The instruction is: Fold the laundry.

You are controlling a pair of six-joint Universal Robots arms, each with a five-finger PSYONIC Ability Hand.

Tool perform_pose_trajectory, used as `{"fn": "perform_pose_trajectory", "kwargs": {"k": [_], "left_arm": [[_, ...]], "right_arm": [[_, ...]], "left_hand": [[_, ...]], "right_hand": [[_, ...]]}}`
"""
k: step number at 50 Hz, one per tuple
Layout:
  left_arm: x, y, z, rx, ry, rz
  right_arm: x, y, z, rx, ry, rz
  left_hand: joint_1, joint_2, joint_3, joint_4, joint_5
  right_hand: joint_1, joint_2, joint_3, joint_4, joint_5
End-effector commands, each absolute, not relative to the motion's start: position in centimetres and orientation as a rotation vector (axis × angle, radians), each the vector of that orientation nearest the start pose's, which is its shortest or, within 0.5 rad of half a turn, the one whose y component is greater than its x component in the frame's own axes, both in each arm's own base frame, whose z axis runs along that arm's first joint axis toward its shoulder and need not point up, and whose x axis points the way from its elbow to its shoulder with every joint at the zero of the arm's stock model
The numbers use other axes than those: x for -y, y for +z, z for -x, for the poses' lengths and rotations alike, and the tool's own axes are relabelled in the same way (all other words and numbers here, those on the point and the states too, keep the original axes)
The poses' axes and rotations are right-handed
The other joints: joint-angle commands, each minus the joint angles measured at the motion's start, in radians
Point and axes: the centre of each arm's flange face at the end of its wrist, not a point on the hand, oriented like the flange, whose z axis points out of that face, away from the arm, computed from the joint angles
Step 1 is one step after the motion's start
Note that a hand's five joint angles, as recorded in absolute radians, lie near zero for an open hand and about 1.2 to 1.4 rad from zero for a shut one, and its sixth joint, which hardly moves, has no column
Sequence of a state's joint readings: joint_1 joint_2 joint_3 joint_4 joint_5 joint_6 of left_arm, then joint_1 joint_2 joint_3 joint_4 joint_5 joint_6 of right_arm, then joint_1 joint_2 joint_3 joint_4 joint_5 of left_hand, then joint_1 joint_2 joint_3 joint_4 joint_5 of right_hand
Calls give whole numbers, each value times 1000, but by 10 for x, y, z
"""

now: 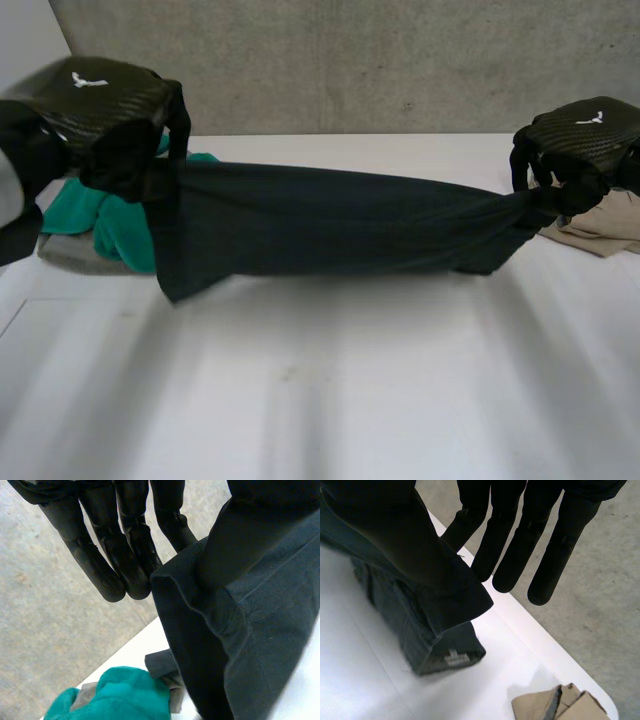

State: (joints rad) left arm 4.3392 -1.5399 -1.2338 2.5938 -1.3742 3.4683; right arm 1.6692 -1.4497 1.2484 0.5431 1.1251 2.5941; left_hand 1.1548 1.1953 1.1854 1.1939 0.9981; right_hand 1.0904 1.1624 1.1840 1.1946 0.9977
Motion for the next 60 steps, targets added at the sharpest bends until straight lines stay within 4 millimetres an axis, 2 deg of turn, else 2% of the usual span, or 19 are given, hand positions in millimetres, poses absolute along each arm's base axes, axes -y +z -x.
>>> {"fn": "perform_pose_trajectory", "kwargs": {"k": [1,4,8,12,13,16,18,21,27,35,36,38,39,40,43,47,50,54,60], "left_arm": [[230,329,258,-2382,-1988,-1155],[262,317,271,-2345,-2015,-1127],[295,335,289,-2178,-2215,-1053],[309,394,302,-1885,-2566,-929],[309,426,299,-1734,-2725,-821],[305,469,292,-1539,-2968,-585],[302,482,289,-1470,-3063,-490],[300,492,289,-1399,-3168,-410],[308,453,295,-1618,-3060,-495],[321,354,292,-2046,-2724,-588],[319,330,292,-2137,-2639,-615],[315,307,291,-2221,-2548,-650],[311,283,292,-2291,-2459,-703],[307,271,292,-2324,-2408,-741],[294,235,290,-2408,-2236,-864],[272,210,282,-2475,-2043,-1003],[256,205,276,-2502,-1924,-1080],[222,212,262,-2525,-1716,-1226],[154,220,240,-2535,-1262,-1545]], "right_arm": [[292,299,-213,-2185,-1754,1157],[311,286,-224,-2184,-1820,1145],[334,290,-248,-2076,-2020,1114],[360,332,-257,-1822,-2396,972],[368,352,-256,-1711,-2534,864],[373,384,-252,-1495,-2706,657],[367,414,-248,-1285,-2796,507],[358,430,-246,-1166,-2797,457],[356,399,-249,-1346,-2653,564],[353,317,-251,-1656,-2398,678],[352,294,-249,-1729,-2334,694],[350,272,-248,-1795,-2272,710],[349,259,-248,-1833,-2236,720],[345,236,-247,-1903,-2162,743],[334,196,-243,-2024,-2032,810],[314,167,-236,-2135,-1903,927],[302,163,-231,-2186,-1840,1001],[279,176,-221,-2262,-1746,1106],[246,203,-200,-2386,-1559,1272]], "left_hand": [[241,201,211,202,224],[241,201,211,202,224],[241,201,211,202,224],[241,201,211,202,224],[241,201,211,202,224],[241,201,211,202,224],[241,201,211,202,224],[241,201,211,202,224],[241,201,211,202,224],[241,201,211,202,224],[241,201,211,202,224],[241,201,211,202,224],[241,201,211,202,224],[241,201,211,202,224],[241,201,211,202,224],[241,201,211,202,224],[241,201,211,202,224],[241,201,211,202,224],[241,201,211,202,224]], "right_hand": [[306,234,212,202,224],[306,234,212,202,224],[306,234,212,202,224],[306,234,212,202,224],[306,234,212,202,224],[306,234,212,202,224],[306,234,212,202,224],[306,234,212,202,224],[306,234,212,202,224],[306,234,212,202,224],[306,234,212,202,224],[306,234,212,202,224],[306,234,212,202,224],[306,234,212,202,224],[306,234,212,202,224],[306,234,212,202,224],[306,234,212,202,224],[306,234,212,202,224],[306,234,212,202,224]]}}
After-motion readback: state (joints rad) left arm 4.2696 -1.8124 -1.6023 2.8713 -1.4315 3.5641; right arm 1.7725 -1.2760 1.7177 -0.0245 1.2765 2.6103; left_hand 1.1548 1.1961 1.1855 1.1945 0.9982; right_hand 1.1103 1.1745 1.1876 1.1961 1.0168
